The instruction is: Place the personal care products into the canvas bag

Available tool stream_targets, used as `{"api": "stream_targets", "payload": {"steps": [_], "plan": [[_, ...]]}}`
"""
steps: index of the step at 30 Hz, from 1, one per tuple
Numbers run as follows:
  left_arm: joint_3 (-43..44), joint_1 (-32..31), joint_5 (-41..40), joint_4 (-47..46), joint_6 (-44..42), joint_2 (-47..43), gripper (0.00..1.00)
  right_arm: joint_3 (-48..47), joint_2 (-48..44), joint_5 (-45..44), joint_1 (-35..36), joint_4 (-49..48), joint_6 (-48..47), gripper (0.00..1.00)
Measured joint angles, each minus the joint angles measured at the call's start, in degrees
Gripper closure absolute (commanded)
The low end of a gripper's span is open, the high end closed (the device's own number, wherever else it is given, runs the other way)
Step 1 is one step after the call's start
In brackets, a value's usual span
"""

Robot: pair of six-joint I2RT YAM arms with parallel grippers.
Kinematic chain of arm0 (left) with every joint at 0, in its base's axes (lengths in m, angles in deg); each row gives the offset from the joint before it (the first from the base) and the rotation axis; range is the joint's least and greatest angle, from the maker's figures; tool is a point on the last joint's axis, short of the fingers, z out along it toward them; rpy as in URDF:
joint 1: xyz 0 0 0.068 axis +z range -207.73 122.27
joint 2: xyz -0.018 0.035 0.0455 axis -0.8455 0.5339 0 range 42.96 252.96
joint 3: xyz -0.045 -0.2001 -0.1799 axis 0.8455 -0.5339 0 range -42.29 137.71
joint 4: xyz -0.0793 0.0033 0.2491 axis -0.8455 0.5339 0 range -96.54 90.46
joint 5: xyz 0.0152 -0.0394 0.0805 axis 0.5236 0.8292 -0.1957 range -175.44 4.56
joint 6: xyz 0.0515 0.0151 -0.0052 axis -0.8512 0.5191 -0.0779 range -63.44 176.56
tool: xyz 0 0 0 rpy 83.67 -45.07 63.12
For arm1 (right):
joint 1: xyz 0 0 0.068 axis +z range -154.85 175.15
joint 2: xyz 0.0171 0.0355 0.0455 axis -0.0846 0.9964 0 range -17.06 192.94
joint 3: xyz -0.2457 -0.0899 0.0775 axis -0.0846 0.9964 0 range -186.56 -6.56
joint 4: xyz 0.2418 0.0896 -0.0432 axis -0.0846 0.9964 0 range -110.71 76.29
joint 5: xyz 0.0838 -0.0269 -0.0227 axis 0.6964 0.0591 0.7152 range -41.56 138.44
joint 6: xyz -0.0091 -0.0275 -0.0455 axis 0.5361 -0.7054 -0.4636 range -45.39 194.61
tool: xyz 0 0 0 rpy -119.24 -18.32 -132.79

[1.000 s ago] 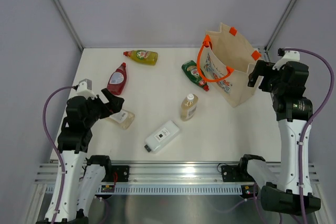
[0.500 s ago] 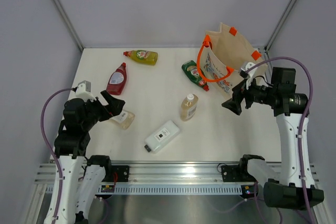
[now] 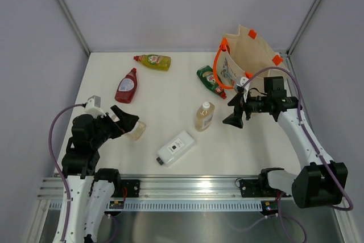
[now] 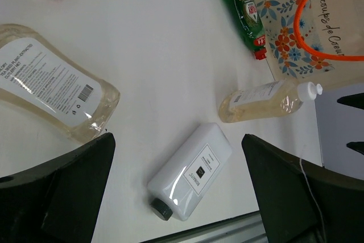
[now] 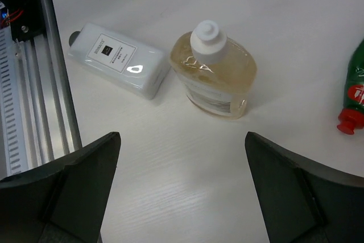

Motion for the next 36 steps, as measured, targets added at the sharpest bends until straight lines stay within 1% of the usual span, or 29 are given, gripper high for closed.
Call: {"api": "stream_targets", "payload": {"steps": [2,4,8,12,18,25,30,31,33,36], "plan": [[-0.66,0.00,1.14,-0.52,0.28,0.02,0.01,-0.17,3.41,0.96,0.22,0.61,-7.78,0.01],[-1.16,-0.02,2.14,-0.72,0.33,0.02,0.01,-2.14,7.93,1.86,0.22,3.23,-15.63,0.01],[-1.53,-0.02,3.54,-1.20,0.31,0.22,0.01,-11.23,20.52,2.03,0.37,10.16,-32.61,0.01],[-1.53,-0.02,4.42,-1.75,0.31,0.33,0.01,-18.25,28.02,1.77,1.66,14.86,-43.50,0.00],[-1.53,-0.02,4.74,-2.40,0.31,1.20,0.01,-23.52,32.96,1.29,6.19,18.14,-51.32,0.00],[-1.53,-0.02,4.76,-2.56,0.31,1.70,0.01,-26.34,36.94,-0.22,10.82,19.67,-54.75,0.01],[-1.55,-0.02,4.74,-2.67,0.63,1.70,0.01,-26.34,38.14,-2.32,13.09,20.90,-56.33,0.04],[-1.62,-0.02,4.74,-2.75,0.74,1.70,0.01,-26.34,38.25,-2.71,13.33,20.85,-56.35,0.07],[-1.64,-0.02,4.76,-2.75,1.01,1.77,0.01,-26.34,38.34,-3.72,14.53,20.87,-56.43,0.09],[-1.64,-0.02,4.76,-2.82,1.18,2.10,0.01,-26.32,38.34,-4.79,15.98,20.85,-56.41,0.15]]}}
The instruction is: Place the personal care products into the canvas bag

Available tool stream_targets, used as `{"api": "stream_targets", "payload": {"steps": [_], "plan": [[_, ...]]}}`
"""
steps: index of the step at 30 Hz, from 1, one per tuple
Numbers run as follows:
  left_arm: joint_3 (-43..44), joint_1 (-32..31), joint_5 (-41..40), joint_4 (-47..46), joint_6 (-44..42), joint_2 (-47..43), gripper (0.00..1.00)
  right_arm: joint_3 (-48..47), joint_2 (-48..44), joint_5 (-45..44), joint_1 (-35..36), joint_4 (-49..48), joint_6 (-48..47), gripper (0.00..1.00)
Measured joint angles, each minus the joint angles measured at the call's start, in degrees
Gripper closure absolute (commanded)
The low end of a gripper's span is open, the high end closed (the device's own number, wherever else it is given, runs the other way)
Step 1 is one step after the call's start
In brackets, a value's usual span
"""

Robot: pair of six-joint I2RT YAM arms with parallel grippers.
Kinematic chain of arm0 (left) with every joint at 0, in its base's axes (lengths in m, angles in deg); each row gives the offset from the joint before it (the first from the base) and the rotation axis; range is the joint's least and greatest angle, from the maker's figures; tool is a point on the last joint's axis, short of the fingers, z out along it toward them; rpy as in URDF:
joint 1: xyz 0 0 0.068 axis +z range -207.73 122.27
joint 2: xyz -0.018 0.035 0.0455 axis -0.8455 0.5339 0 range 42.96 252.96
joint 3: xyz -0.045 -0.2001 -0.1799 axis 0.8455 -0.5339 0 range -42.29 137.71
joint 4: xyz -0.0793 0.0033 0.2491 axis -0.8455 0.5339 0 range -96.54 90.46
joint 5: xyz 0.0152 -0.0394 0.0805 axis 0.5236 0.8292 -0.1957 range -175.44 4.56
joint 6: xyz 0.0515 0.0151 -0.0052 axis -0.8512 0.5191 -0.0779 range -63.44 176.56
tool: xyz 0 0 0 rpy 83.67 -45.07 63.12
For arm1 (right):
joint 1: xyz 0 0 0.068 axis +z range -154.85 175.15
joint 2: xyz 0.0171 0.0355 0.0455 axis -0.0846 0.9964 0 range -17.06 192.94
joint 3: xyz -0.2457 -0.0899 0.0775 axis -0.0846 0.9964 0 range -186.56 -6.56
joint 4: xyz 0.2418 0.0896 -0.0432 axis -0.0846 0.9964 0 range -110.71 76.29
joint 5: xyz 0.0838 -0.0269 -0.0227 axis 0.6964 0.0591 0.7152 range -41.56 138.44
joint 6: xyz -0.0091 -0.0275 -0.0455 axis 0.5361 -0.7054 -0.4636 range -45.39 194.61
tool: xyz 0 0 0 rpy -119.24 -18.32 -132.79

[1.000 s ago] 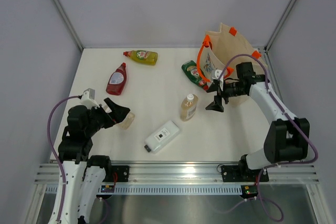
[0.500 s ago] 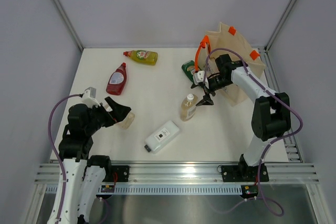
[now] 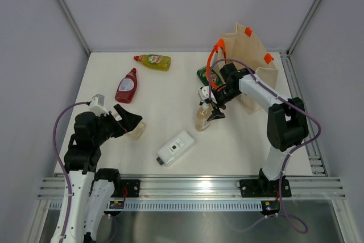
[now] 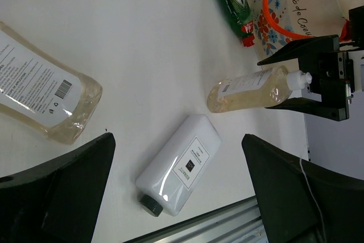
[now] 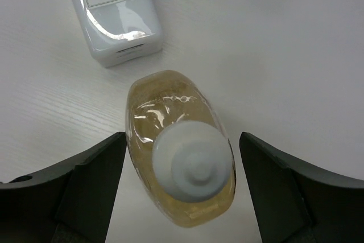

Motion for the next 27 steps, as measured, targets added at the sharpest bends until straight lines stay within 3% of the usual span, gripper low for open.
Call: {"api": "stream_targets", "payload": {"steps": [7,8,12,17,27], "plan": [[0.00,0.00,0.11,-0.50,0.00,1.60,0.01,0.15,0.00,-1.01,0.68,-1.51,3.72,0.59],[0.00,0.00,0.13,-0.61,0.00,1.75,0.01,0.31,-0.09,-1.01,0.68,-1.90,4.48,0.73],[0.00,0.00,0.28,-1.29,0.00,1.90,0.01,2.23,-1.55,-1.36,0.68,-3.98,7.15,1.00],[0.00,0.00,0.50,-1.68,0.00,1.81,0.01,4.76,-4.55,-2.82,0.66,-5.07,10.36,1.00],[-1.03,-0.07,1.20,-2.34,0.02,0.66,0.01,15.30,-19.26,-2.78,0.15,-13.20,31.54,1.00]]}}
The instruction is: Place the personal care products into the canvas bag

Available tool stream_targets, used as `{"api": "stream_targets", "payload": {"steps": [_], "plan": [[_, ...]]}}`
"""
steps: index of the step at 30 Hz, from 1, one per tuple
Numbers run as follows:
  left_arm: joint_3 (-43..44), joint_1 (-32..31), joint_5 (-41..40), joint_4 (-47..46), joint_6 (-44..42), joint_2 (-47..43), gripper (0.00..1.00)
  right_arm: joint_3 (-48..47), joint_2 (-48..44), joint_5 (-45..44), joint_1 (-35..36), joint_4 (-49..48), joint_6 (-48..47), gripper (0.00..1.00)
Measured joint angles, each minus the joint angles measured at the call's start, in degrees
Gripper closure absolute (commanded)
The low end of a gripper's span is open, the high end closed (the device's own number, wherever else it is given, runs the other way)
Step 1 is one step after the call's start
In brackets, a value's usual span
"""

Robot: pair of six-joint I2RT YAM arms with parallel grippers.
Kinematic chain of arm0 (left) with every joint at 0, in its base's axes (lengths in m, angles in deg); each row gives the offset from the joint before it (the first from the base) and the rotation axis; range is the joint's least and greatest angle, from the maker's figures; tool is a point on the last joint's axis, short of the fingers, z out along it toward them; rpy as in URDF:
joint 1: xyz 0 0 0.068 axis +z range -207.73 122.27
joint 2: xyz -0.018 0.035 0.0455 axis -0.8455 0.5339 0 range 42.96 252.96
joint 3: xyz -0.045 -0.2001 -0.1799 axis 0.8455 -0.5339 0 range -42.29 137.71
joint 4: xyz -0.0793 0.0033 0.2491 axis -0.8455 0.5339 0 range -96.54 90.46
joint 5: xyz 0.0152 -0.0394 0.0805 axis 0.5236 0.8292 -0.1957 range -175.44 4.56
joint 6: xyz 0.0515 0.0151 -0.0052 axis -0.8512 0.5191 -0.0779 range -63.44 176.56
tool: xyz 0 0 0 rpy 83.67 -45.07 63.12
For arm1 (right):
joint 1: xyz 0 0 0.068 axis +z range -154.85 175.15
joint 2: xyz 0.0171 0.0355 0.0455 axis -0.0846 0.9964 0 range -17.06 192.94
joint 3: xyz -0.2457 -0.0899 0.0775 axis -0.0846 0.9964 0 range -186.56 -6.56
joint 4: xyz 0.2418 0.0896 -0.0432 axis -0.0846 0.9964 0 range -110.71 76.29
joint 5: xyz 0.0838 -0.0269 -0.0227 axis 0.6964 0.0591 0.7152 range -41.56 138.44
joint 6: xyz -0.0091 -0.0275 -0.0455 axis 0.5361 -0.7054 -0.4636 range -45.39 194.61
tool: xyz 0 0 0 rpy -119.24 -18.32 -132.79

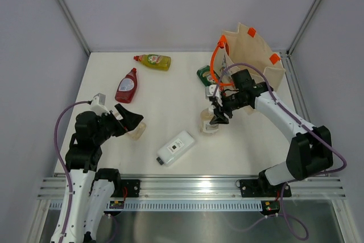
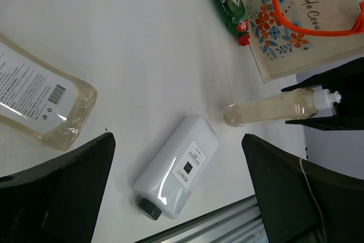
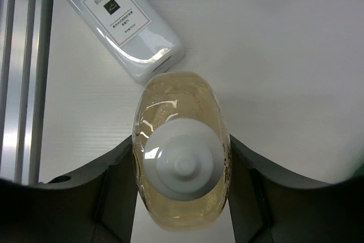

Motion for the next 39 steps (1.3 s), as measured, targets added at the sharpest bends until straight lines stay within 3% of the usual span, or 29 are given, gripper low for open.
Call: {"api": "stream_targets", "payload": {"steps": [14,18,23,32,39], "plan": [[-0.85,-0.02,1.81,-1.55,0.46,0.02,0.01,1.18,-12.09,-0.11,-5.03,-10.19,34.05,1.00],[-1.40,-0.04,2.32,-2.54,0.57,0.02,0.01,-4.39,-11.85,-0.94,-8.17,-12.46,44.54,1.00],[-1.75,-0.04,2.67,-2.89,0.55,0.02,0.01,-18.78,-7.69,-1.64,-15.30,-15.34,54.29,1.00],[-1.75,-0.04,2.93,-3.37,0.57,0.00,0.01,-41.57,5.29,-7.23,-26.62,-20.13,57.64,1.00],[-1.75,-0.04,2.78,-2.80,0.50,0.00,0.01,-44.41,15.69,-13.09,-27.91,-17.92,51.04,1.00]]}}
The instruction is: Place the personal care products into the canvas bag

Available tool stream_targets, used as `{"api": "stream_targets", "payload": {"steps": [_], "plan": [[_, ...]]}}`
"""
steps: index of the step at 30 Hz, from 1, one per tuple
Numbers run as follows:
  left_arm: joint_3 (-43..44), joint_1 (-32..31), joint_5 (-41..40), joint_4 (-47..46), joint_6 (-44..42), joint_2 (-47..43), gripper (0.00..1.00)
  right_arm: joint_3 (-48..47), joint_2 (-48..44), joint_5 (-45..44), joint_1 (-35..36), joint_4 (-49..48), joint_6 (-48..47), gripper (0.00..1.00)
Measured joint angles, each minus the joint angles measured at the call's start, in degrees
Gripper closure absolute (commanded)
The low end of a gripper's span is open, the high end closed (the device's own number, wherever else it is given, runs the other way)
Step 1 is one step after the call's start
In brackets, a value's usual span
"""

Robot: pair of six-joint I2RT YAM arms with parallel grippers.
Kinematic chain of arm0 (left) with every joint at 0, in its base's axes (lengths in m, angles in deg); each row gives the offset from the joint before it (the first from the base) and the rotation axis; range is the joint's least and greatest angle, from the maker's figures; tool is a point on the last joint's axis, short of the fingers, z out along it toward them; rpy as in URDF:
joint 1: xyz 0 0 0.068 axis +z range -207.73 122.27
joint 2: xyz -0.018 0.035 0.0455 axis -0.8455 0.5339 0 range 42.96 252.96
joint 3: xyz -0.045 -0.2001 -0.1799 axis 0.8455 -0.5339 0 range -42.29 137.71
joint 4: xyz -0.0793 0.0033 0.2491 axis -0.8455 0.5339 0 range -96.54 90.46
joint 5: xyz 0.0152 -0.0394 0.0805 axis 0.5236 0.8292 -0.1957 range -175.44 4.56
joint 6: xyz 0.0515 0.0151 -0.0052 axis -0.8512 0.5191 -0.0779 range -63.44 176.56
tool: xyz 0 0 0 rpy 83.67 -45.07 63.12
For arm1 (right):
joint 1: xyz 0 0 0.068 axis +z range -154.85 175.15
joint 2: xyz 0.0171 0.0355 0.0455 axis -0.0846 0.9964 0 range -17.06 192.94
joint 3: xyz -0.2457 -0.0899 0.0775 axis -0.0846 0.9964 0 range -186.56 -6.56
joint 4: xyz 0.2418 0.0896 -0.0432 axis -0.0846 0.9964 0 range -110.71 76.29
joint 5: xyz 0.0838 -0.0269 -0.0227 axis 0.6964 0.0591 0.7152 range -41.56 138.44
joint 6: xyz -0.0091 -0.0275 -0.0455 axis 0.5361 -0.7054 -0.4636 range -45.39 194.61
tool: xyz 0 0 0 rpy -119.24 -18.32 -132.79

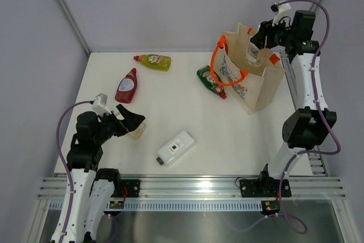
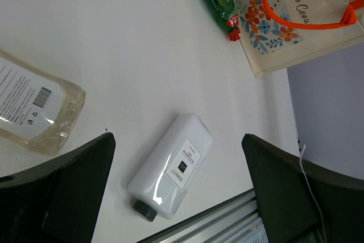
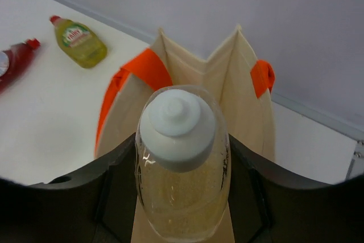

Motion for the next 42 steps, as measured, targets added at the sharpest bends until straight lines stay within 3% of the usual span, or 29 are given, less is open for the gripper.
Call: {"api": "stream_targets", "payload": {"steps": [7,9,10,11,13,14,15,17,21,29,34,37,42], "plan": [[0.02,-1.09,-0.59,0.98,-1.03,2.45,0.01,10.01,3.91,-10.49,-0.04,1.64,-8.87,1.00],[0.04,-3.58,-1.70,1.31,-1.29,4.96,0.01,12.41,4.11,-13.22,-0.02,2.43,-10.23,0.95],[0.28,-5.90,-3.13,1.81,-1.40,6.49,0.01,12.70,4.35,-14.58,0.02,3.26,-10.58,0.89],[0.83,-8.61,-4.70,2.43,-1.49,8.35,0.01,12.66,4.70,-15.67,0.07,3.82,-10.78,0.73],[2.71,-15.72,-9.27,3.45,-1.75,13.03,0.01,12.57,5.03,-17.20,0.13,4.50,-11.21,0.58],[3.82,-18.99,-11.10,3.80,-1.88,15.10,0.01,12.46,5.20,-17.73,0.17,4.85,-11.41,0.39],[5.27,-22.82,-13.16,3.89,-2.16,17.94,0.01,12.22,5.35,-18.05,0.17,5.40,-11.54,0.31],[7.80,-28.72,-16.44,4.13,-2.82,23.12,0.01,11.39,5.75,-18.03,0.17,6.43,-11.63,0.16],[11.78,-36.61,-23.28,5.49,-4.76,31.15,0.01,7.98,5.81,-16.31,0.11,7.76,-11.45,0.02],[17.22,-48.37,-31.61,6.86,-10.99,42.14,0.01,0.15,4.63,-8.28,-1.64,14.62,-10.05,0.00],[19.87,-53.18,-32.63,6.93,-14.25,48.63,0.01,-6.45,1.44,-3.13,-2.97,20.50,-10.95,0.01],[20.87,-55.39,-32.98,6.80,-15.61,53.22,0.01,-5.79,-4.13,1.22,-3.15,22.62,-11.63,0.00],[21.88,-57.88,-35.08,6.43,-16.39,61.68,0.01,4.07,-16.96,10.86,-3.08,23.02,-12.50,0.01]]}}
